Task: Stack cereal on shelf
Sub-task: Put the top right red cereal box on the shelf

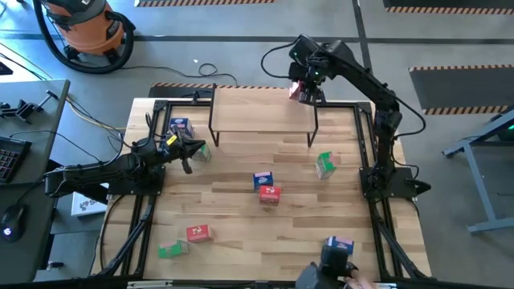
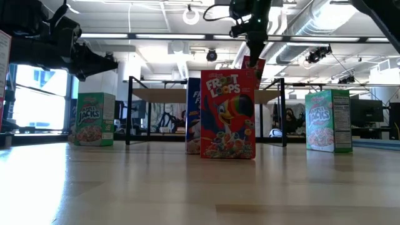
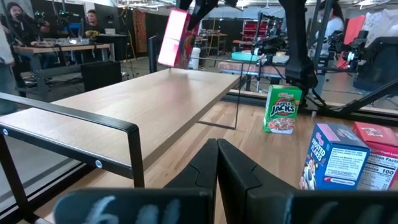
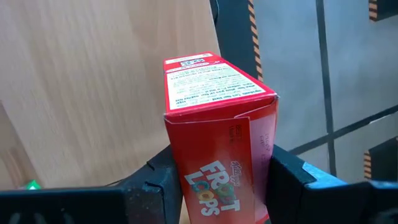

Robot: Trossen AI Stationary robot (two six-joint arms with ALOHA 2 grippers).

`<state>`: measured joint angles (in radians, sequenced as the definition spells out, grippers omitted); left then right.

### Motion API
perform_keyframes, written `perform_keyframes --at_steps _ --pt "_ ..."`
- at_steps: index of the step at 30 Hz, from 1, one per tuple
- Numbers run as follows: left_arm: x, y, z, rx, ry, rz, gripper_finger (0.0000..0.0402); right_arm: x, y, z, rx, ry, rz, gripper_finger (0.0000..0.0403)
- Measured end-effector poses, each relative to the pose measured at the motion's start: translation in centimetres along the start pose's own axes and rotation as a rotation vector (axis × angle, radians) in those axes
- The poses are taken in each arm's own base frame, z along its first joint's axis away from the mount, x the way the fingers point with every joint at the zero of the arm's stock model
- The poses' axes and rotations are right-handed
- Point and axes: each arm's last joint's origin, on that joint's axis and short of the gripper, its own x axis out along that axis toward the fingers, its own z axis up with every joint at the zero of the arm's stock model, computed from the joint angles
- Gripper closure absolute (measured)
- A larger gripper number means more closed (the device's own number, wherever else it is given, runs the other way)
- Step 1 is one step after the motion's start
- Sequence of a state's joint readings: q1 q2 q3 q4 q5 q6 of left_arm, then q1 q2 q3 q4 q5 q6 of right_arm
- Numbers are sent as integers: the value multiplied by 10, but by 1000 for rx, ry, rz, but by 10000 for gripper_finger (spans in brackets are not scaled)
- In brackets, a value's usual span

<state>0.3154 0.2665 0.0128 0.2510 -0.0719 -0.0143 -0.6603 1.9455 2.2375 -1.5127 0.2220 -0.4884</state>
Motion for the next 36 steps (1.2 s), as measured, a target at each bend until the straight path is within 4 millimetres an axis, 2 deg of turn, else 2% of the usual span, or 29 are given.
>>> perform_keyframes --at_steps 6,14,27,36 --pt "0 0 0 0 4 0 401 -2 5 3 -2 39 -83 236" --pt "0 0 -4 -8 38 0 401 -2 6 3 12 37 -83 195" --pt "0 -1 -4 -16 40 -27 401 -2 4 5 -55 19 -94 192" --pt "0 -1 -2 -17 20 -28 402 1 -9 3 -101 -36 -72 192"
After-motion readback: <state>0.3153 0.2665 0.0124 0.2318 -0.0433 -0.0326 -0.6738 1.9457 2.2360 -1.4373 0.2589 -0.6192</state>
